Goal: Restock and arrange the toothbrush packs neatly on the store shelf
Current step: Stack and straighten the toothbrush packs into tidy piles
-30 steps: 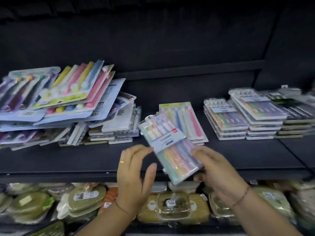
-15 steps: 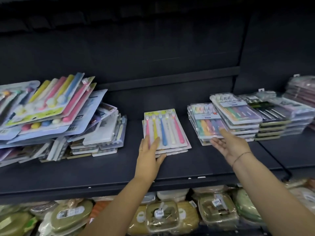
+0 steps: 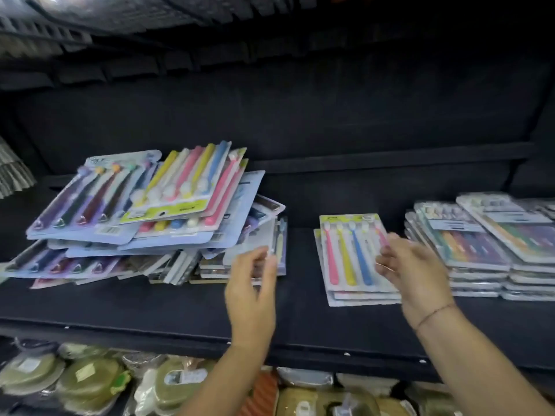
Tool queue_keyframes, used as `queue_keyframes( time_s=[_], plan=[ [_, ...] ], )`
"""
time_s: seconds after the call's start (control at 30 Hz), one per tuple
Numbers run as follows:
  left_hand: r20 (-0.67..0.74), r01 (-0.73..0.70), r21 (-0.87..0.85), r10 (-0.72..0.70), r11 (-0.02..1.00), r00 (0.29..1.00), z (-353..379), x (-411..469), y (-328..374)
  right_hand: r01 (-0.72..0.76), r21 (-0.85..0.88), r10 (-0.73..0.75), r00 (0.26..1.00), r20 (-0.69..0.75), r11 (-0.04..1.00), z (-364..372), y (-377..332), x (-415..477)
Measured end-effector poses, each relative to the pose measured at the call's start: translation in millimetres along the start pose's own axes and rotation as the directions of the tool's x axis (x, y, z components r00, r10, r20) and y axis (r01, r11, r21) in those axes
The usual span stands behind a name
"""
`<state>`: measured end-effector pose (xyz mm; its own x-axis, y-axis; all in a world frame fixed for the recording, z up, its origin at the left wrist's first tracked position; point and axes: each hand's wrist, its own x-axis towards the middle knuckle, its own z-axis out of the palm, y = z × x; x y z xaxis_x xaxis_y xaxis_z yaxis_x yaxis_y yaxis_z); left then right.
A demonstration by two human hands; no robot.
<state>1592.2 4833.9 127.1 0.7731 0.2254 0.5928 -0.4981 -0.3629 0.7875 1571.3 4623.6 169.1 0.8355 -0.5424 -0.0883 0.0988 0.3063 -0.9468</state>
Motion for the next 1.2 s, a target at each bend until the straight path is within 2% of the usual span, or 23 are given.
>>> queue_keyframes(
  time_s=[0.07,0.13,0.17,0.2,0.27,0.3,0.37,0.53,0.67,0.83,0.93,1.03,1.1,1.17,1.2],
  plan=[
    [-0.273,-0.124,0.023,0.125,0.992,0.954,-38,29,8,0.067,-0.014,-0.062,0.969,0.240,0.998,53,-14,-13],
    [-0.429,-0.135,0.123,0.175,0.983,0.886,-75,65,8,0.100,-0.022,-0.081,0.897,0.435,0.995,105,-25,-20],
    [-0.447,-0.067,0.188,0.146,0.980,0.883,-92,85,5,0.123,-0.068,-0.071,0.857,0.511,0.990,128,-29,-23],
    [-0.411,0.040,0.276,0.080,0.960,0.908,-106,104,1,0.164,-0.147,-0.056,0.832,0.552,0.975,150,-32,-24],
    [-0.258,0.238,0.525,-0.114,0.817,0.959,-125,136,-12,0.224,-0.319,0.012,0.801,0.598,0.921,185,-28,-23],
    [-0.186,0.268,0.603,-0.195,0.751,0.963,-130,147,-18,0.251,-0.367,0.029,0.791,0.611,0.895,199,-24,-20],
    [-0.098,0.255,0.619,-0.248,0.743,0.964,-132,157,-24,0.251,-0.420,0.073,0.783,0.618,0.872,218,-16,-16],
    [0.033,0.165,0.448,-0.201,0.879,0.979,-119,144,-25,0.133,-0.365,0.139,0.764,0.630,0.921,223,-8,-12],
    [0.109,0.089,0.409,-0.145,0.908,0.983,-117,136,-22,-0.061,-0.210,0.165,0.835,0.525,0.976,213,-14,-6],
    [0.222,-0.011,0.539,-0.129,0.842,0.966,-118,132,-23,-0.169,-0.012,0.161,0.915,0.371,0.986,191,-18,5],
    [0.252,-0.041,0.602,-0.140,0.798,0.957,-120,132,-25,-0.152,0.077,0.122,0.942,0.312,0.985,170,-18,7],
    [0.243,-0.037,0.587,-0.133,0.809,0.961,-120,132,-26,-0.113,0.131,0.077,0.964,0.255,0.985,136,-20,10],
    [0.210,-0.069,0.528,-0.051,0.846,0.976,-116,125,-13,-0.077,0.111,0.049,0.970,0.237,0.991,105,-21,12],
    [0.200,-0.118,0.358,0.048,0.926,0.979,-104,107,12,-0.058,0.121,0.031,0.977,0.209,0.991,71,-21,13],
    [0.234,-0.109,0.244,0.050,0.964,0.971,-94,92,28,-0.060,0.128,0.034,0.981,0.191,0.990,54,-20,12]
  ],
)
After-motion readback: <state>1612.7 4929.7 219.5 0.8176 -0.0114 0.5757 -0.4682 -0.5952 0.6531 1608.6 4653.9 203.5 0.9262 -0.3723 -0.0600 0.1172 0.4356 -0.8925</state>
